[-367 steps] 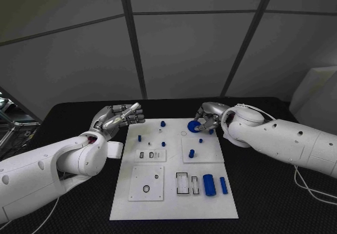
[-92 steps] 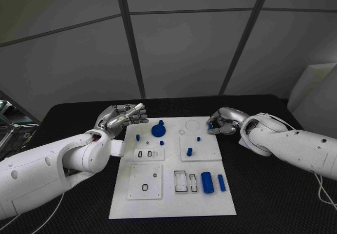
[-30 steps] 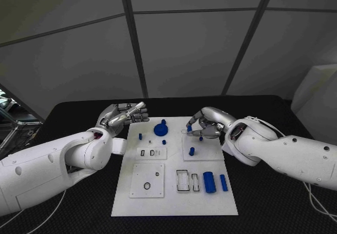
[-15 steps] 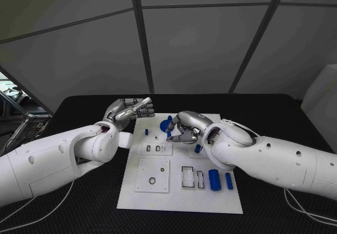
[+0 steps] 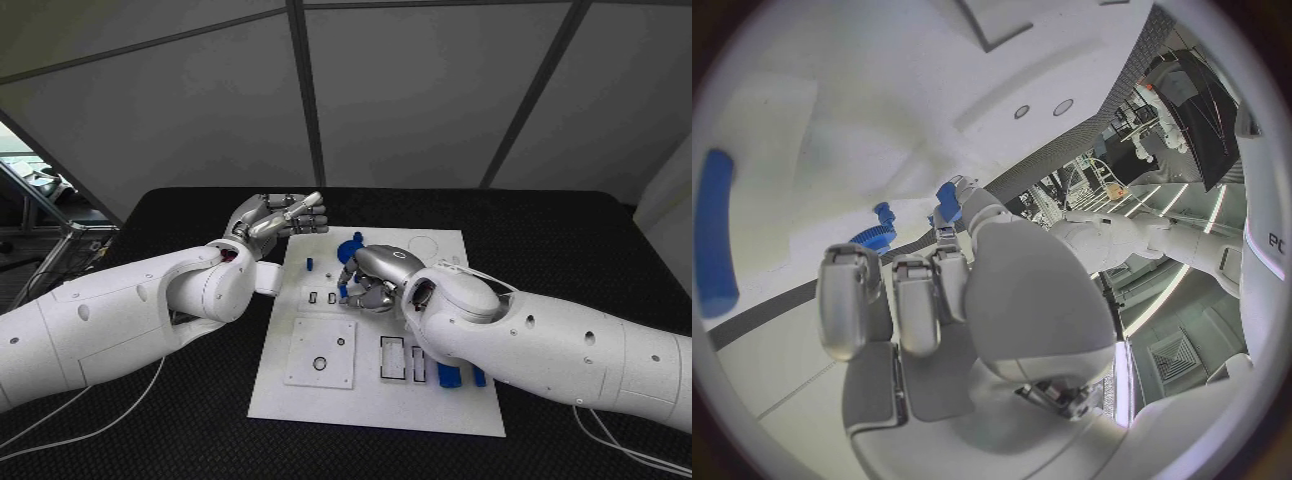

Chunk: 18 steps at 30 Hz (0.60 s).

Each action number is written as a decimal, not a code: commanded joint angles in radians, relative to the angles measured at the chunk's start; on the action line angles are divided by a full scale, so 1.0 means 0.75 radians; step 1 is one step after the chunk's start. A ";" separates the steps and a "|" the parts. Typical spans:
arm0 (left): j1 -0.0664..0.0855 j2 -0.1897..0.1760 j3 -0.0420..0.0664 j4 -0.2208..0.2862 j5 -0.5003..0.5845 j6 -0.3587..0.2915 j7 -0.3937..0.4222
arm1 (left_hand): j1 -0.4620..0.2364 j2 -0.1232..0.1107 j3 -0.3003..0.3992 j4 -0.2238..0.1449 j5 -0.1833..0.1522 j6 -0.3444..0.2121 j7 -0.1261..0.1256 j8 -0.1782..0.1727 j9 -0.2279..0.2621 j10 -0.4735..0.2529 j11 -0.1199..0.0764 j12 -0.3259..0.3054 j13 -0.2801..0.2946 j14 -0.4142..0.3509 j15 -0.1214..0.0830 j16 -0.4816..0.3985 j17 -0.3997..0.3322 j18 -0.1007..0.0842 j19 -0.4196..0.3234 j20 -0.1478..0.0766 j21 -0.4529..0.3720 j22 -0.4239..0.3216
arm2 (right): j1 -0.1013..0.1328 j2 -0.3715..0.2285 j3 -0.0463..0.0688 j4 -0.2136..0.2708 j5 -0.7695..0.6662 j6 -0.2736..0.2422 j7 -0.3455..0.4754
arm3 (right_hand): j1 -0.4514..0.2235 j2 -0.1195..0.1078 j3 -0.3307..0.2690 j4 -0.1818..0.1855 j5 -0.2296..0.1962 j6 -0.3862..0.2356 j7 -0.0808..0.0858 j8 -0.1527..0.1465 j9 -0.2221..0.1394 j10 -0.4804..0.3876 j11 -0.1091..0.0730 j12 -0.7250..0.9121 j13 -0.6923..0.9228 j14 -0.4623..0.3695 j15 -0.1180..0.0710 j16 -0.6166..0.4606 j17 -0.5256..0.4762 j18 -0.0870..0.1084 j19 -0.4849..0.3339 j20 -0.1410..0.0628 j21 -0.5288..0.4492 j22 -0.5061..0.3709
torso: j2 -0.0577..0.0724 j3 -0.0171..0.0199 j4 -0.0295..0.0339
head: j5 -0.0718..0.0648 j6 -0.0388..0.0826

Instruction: Assemble the parts on the task board

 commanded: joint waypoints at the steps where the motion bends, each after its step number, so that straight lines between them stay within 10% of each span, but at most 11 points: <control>1: 0.003 0.003 0.001 0.003 -0.001 0.006 0.010 | 0.008 0.010 -0.002 -0.008 -0.003 0.007 0.006 -0.004 0.000 0.008 0.003 -0.009 0.000 -0.001 0.011 -0.009 0.001 0.004 -0.008 -0.002 -0.004 -0.002 | -0.001 0.011 -0.003 -0.005 -0.081 0.006 -0.046 | -0.010 0.004 0.005 0.000 0.006 -0.002 0.000 0.000 0.003 -0.008 -0.002 -0.007 0.116 0.137 -0.005 0.002 0.333 -0.009 -0.003 0.002 -0.005 0.122 | 0.001 0.0010 0.0001 | 0.006 -0.005; 18: 0.004 0.004 0.001 0.003 -0.001 0.007 0.009 | 0.009 0.009 -0.002 -0.011 -0.003 0.007 0.006 -0.005 0.000 0.008 0.003 -0.009 0.000 -0.001 0.011 -0.010 0.002 0.004 -0.009 -0.002 -0.004 -0.003 | -0.011 0.032 -0.009 -0.029 -0.110 0.018 -0.045 | -0.019 -0.007 0.002 0.001 0.009 -0.006 0.003 -0.002 0.002 -0.008 0.000 -0.007 0.116 0.138 -0.003 0.004 0.336 -0.009 -0.003 0.003 -0.005 0.122 | 0.000 0.0015 -0.0003 | 0.017 -0.015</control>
